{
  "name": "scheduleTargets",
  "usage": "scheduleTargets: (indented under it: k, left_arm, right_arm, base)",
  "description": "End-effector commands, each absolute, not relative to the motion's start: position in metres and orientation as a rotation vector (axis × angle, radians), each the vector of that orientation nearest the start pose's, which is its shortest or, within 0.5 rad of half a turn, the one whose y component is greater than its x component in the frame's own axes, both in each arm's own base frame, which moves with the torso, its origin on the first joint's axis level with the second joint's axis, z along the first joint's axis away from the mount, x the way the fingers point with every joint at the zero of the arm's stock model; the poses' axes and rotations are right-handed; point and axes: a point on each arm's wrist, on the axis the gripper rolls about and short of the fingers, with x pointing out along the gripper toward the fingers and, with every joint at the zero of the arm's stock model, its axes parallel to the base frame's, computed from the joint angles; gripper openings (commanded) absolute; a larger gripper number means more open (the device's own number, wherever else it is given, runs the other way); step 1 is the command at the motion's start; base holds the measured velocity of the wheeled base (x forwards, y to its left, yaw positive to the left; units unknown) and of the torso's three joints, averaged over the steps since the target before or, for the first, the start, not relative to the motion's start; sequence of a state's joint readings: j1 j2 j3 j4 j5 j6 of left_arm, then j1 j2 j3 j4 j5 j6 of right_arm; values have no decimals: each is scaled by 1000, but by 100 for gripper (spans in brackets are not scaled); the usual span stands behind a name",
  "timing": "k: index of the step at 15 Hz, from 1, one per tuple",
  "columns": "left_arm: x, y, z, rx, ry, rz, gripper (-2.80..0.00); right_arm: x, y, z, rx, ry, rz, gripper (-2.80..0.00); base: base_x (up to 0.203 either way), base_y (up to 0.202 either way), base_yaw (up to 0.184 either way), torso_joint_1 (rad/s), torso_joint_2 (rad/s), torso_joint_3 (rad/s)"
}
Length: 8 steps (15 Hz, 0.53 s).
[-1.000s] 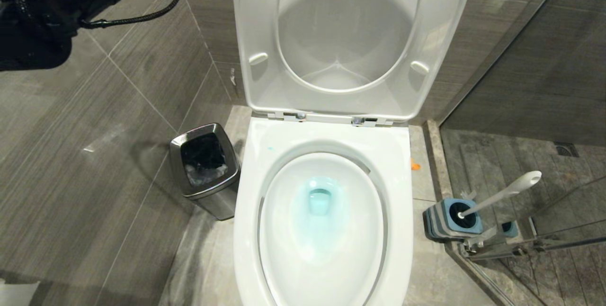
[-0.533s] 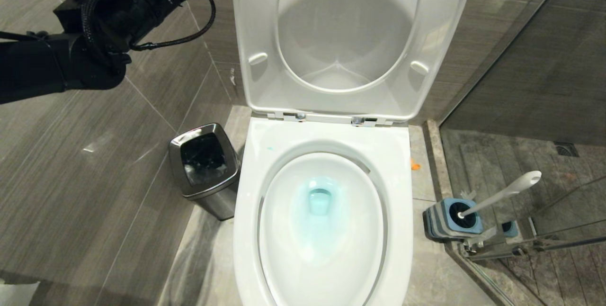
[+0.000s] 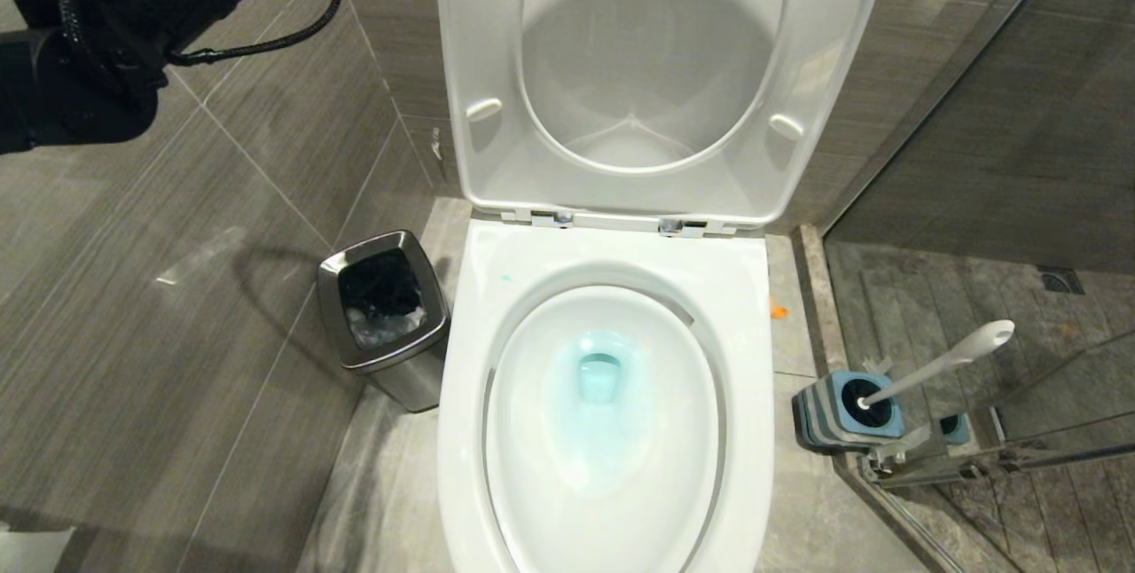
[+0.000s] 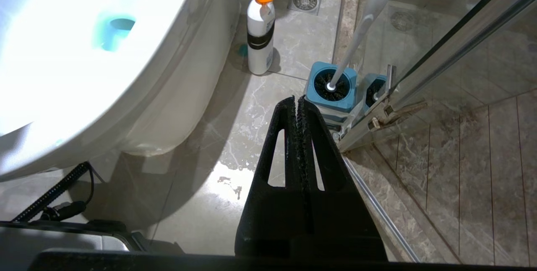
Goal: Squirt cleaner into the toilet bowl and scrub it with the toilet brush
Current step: Flush the toilet
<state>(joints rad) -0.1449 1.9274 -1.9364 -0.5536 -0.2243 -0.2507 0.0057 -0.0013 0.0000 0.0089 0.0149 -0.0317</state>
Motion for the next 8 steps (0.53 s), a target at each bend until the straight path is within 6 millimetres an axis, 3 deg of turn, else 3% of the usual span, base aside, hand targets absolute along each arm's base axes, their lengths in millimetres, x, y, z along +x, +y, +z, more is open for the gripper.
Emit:
scheduleTargets:
  k: [1,8]
  left_arm:
    - [346,-50,425,-243,-517,-421,-280]
    - [375,-70,401,-270,-519,-417,-280]
  right_arm:
    - [-23,0,74,-32,10,22,-280]
    - [-23,0,74,-32,10,22,-280]
  base:
    - [0,0,0,0,0,0]
    - [0,0,0,0,0,0]
